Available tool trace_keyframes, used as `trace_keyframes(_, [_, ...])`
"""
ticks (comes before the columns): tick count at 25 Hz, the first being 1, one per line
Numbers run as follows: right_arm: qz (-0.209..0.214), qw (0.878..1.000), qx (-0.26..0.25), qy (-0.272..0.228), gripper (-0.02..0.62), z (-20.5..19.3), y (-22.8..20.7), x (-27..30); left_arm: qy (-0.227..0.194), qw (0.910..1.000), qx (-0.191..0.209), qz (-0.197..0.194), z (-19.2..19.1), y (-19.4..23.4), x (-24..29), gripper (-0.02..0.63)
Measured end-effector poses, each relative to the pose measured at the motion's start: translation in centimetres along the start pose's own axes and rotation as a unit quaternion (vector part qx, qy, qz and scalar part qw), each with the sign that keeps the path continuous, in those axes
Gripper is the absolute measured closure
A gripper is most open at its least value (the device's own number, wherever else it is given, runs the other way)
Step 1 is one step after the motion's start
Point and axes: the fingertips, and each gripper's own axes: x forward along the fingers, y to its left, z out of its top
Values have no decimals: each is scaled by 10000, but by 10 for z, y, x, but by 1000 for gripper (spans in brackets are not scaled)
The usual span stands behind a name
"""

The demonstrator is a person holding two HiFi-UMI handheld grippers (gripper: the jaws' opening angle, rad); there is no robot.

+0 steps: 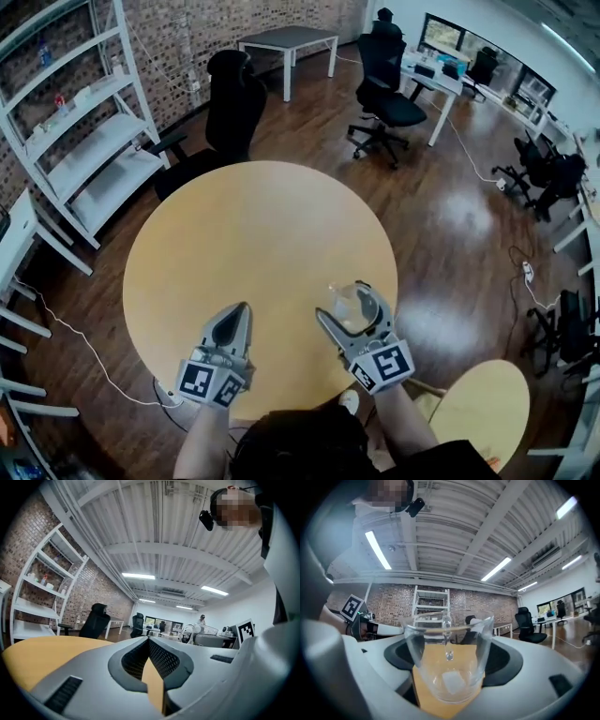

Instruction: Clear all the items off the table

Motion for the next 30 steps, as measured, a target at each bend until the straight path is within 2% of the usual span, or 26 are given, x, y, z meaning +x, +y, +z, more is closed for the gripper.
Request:
trace_keyframes(4, [-773, 9970, -6, -96, 195, 13, -59, -68, 76, 9979, -51, -639, -10, -65, 45, 614])
trace_keyframes(8, [-1542, 9879, -160, -68, 195, 29, -110, -144, 132, 9913, -297, -1274, -24, -137, 89, 614])
trace_keyframes(12, [-2351, 9714, -346, -23, 195, 31, -170, -242, 129, 9786, -378, -2017, -47, -237, 125, 614])
trace_keyframes(16, [-3180, 9471, -430, -40, 195, 34, -214, -338, 136, 9598, -584, -2742, -67, -329, 156, 614])
trace_keyframes(20, [-3964, 9174, -347, -109, 195, 38, -240, -428, 275, 9365, -731, -3418, -93, -421, 175, 614])
trace_keyframes(23, [-4433, 8956, -335, -144, 195, 36, -251, -485, 434, 9141, -797, -3953, -112, -487, 180, 614])
trace_keyframes(26, [-4957, 8677, -297, -204, 195, 38, -255, -534, 633, 8872, -818, -4496, -126, -542, 183, 614])
trace_keyframes(30, [-5686, 8221, -200, -188, 195, 32, -247, -597, 884, 8462, -870, -5183, -141, -604, 177, 614])
